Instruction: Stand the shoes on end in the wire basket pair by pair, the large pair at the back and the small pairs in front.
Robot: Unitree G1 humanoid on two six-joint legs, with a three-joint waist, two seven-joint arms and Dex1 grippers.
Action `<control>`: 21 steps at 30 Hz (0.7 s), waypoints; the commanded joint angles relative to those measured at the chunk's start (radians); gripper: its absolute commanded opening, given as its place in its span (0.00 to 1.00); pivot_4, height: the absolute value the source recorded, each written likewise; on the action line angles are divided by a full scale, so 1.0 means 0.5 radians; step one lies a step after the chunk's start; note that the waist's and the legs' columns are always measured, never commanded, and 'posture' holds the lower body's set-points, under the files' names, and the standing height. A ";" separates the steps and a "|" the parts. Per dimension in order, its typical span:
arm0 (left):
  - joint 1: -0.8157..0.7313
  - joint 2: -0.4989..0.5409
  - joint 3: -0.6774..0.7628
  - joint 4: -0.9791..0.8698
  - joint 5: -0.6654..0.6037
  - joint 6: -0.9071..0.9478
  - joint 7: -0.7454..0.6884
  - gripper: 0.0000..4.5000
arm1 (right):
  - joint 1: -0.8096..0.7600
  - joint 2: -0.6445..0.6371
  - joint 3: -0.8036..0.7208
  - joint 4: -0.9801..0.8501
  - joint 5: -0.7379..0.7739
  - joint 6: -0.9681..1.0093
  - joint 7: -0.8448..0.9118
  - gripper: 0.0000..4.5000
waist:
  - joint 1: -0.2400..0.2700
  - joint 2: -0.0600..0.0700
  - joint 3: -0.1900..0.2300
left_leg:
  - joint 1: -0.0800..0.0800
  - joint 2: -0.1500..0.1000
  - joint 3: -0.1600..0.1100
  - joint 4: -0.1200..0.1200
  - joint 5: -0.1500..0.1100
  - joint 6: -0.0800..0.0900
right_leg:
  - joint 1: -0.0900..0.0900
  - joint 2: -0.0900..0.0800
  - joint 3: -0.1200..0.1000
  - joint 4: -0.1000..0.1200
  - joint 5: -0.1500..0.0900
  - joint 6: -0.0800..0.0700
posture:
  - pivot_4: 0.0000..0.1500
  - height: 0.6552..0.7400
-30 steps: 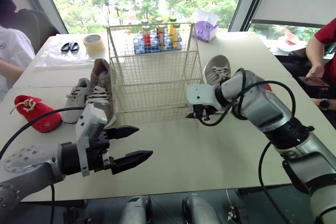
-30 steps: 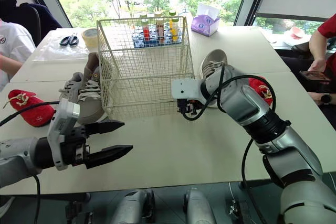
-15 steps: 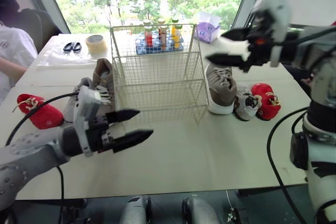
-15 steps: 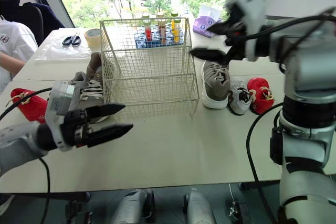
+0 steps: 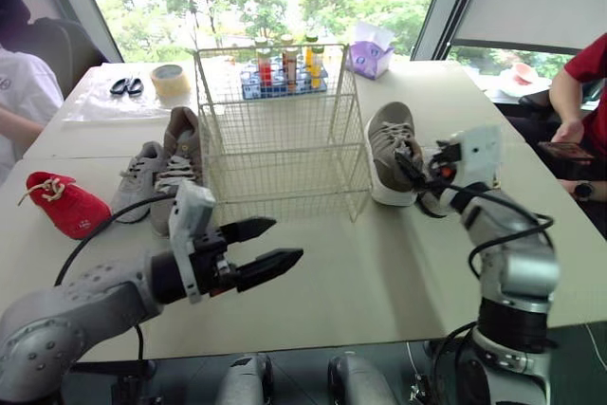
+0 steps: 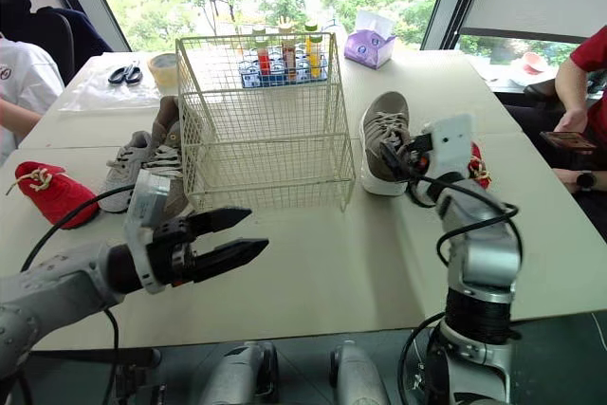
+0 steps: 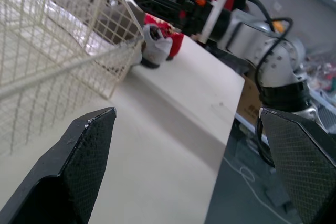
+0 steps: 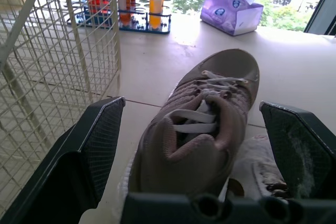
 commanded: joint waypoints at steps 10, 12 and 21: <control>0.098 0.049 0.135 -0.081 0.022 -0.074 0.027 1.00 | -0.324 0.107 0.110 1.029 -0.073 -0.587 -0.577 0.93 | -0.004 -0.002 -0.001 | 0.004 0.001 -0.004 0.000 0.000 0.000 | 0.007 0.001 -0.001 -0.002 0.000 0.000 | 1.00 0.94; 0.119 0.052 0.148 -0.082 0.030 -0.085 0.028 1.00 | -0.362 0.110 0.103 1.097 -0.064 -0.608 -0.635 0.79 | -0.004 -0.002 -0.001 | 0.006 0.001 -0.004 -0.001 0.000 0.000 | 0.009 0.000 -0.001 -0.003 0.000 -0.001 | 1.00 0.94; 0.138 0.017 0.108 -0.093 0.086 -0.117 0.037 1.00 | -0.294 0.109 0.214 1.006 -0.050 -0.684 -0.624 0.19 | 0.001 -0.003 -0.003 | 0.010 0.000 -0.004 -0.001 -0.001 0.000 | 0.014 -0.006 -0.003 -0.005 0.000 -0.001 | 1.00 0.94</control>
